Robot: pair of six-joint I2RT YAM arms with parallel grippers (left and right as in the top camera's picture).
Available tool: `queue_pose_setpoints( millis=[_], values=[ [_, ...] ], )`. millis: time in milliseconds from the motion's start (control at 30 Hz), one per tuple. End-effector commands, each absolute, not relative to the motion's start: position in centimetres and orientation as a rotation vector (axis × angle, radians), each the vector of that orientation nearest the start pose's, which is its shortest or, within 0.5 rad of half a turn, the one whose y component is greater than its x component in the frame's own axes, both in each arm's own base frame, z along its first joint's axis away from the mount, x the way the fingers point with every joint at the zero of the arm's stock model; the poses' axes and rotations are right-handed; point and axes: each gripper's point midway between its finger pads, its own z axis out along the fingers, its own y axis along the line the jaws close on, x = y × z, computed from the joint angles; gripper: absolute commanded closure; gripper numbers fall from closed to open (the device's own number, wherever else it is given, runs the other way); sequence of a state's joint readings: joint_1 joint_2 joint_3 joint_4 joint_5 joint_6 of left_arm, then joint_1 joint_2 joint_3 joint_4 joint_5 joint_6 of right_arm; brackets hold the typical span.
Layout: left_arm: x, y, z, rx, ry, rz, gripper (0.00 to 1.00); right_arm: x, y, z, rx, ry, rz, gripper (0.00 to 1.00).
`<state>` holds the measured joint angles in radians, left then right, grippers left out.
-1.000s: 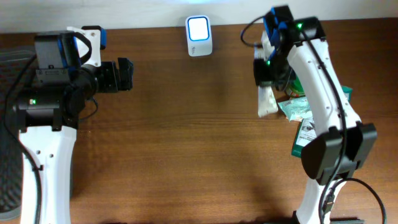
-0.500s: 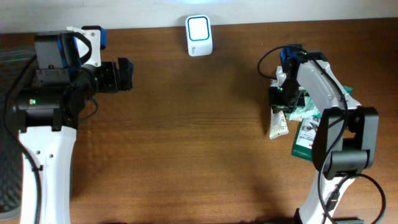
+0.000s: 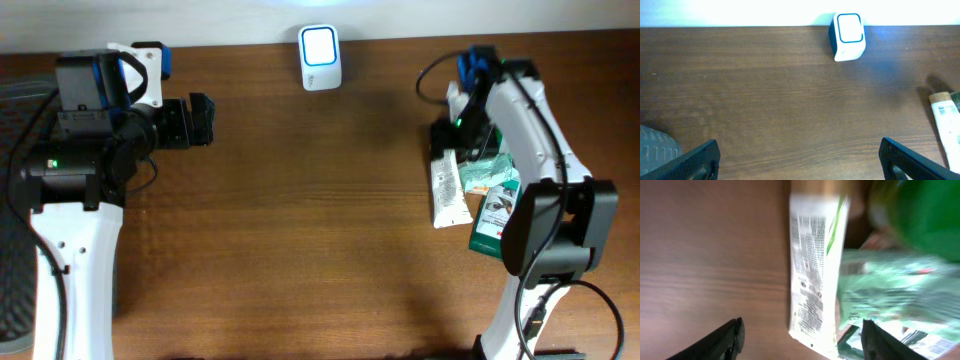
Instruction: Scan the item barcode
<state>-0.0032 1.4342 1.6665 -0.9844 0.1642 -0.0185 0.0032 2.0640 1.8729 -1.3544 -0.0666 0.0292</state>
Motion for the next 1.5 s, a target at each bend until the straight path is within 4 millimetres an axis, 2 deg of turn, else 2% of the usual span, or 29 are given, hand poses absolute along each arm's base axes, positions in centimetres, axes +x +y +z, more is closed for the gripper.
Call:
queue_pose_setpoints(
  millis=[0, 133, 233, 433, 500, 600, 700, 733, 800, 967, 1167, 1267, 1467],
  values=[
    [38.6, -2.6, 33.3, 0.072, 2.293, -0.185, 0.01, 41.7, 1.5, 18.0, 0.024, 2.967, 0.106, 0.27],
    [38.6, -2.6, 33.3, 0.072, 2.293, -0.185, 0.01, 40.8, 2.3, 23.6, -0.011, 2.880, 0.109, 0.27],
    [38.6, -2.6, 33.3, 0.072, 2.293, -0.185, 0.01, 39.2, 3.0, 27.4, -0.038, 2.815, 0.113, 0.27],
    [38.6, -2.6, 33.3, 0.072, 2.293, -0.185, 0.01, 34.6, 3.2, 32.4, -0.053, 2.732, 0.134, 0.26],
    [38.6, -2.6, 33.3, 0.072, 2.293, -0.185, 0.01, 33.2, 3.3, 34.1, -0.054, 2.685, 0.149, 0.18],
    [38.5, -2.6, 33.3, 0.072, 2.293, -0.185, 0.01, 30.7, 4.3, 37.0, -0.083, 2.587, 0.237, 0.16],
    [38.6, -2.6, 33.3, 0.072, 2.293, -0.185, 0.01, 28.7, 4.8, 39.2, -0.103, 2.512, 0.279, 0.14],
    [38.6, -2.6, 33.3, 0.072, 2.293, -0.185, 0.01, 28.0, 4.9, 39.8, -0.107, 2.487, 0.286, 0.02],
    [38.6, -2.6, 33.3, 0.072, 2.293, -0.185, 0.01, 26.2, 4.8, 41.4, -0.113, 2.426, 0.282, 0.02],
    [38.6, -2.6, 33.3, 0.072, 2.293, -0.185, 0.01, 22.1, 4.6, 44.3, -0.125, 2.294, 0.274, 0.02],
    [38.6, -2.6, 33.3, 0.072, 2.293, -0.185, 0.01, 18.9, 4.4, 46.1, -0.133, 2.200, 0.268, 0.02],
    [38.6, -2.6, 33.3, 0.072, 2.293, -0.185, 0.01, 18.1, 3.3, 46.4, -0.111, 2.175, 0.191, 0.02],
    [38.6, -2.6, 33.3, 0.072, 2.293, -0.185, 0.01, 17.3, 2.9, 46.8, -0.097, 2.153, 0.173, 0.02]
  ],
)
